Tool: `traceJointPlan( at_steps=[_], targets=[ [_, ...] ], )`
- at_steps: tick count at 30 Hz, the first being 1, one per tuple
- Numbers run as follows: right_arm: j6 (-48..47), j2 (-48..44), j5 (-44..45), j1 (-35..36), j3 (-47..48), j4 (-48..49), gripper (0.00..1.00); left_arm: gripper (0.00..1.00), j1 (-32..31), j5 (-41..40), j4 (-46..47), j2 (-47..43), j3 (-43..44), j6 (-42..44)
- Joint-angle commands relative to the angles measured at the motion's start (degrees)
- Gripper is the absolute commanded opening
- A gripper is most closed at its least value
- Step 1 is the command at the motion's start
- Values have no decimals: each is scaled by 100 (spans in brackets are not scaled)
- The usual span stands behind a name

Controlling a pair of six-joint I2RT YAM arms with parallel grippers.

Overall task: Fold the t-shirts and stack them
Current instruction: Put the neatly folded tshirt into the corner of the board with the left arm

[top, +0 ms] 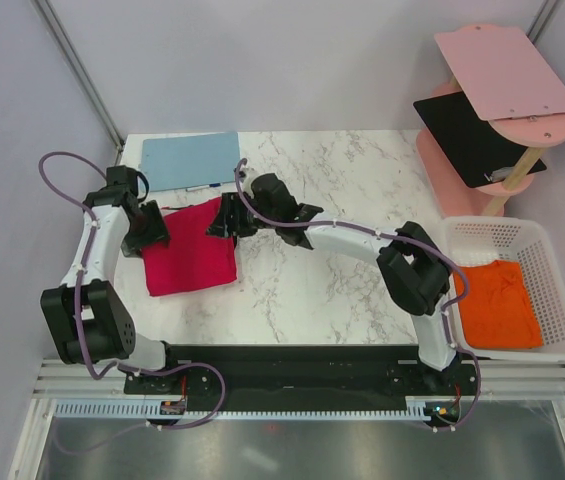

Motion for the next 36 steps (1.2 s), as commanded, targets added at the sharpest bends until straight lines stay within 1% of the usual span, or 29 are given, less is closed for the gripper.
traceJointPlan(
  at_steps=[1,4,6,7,8,9,10,13,22,28,29,31,36],
  targets=[
    [-381,396,408,-129,744,-255,66,70,78,-249,490,-102,130,-154],
    [-408,747,435,-164,1122,-351,66,65,113,-214,612,73,209,-146],
    [-417,1011,461,-181,1316,-483,66,53,105,-197,683,161,270,-137],
    [-425,1090,452,-190,1456,-510,66,45,113,-144,762,240,314,-111],
    [-417,1213,461,-208,1510,-536,66,17,122,-118,797,267,358,-102],
    [-408,1266,444,-216,1597,-536,66,4,122,-109,806,328,402,-102],
    [-408,1310,435,-225,1642,-536,66,2,122,-74,867,381,472,-102],
    [-381,1468,417,-252,1782,-536,66,2,131,14,947,460,630,-67],
    [-329,1566,514,-296,1993,-369,65,2,131,234,1175,469,991,30],
    [-267,1653,488,-331,2002,-361,65,2,131,340,1211,847,1255,-14],
    [-267,1680,470,-331,1994,-360,65,2,131,496,1219,882,1264,-31],
    [-259,1715,435,-340,1994,-360,65,2,131,533,1263,1031,1272,-49],
    [-241,1715,373,-348,1888,-360,65,3,122,454,930,1576,1422,4]
  ],
)
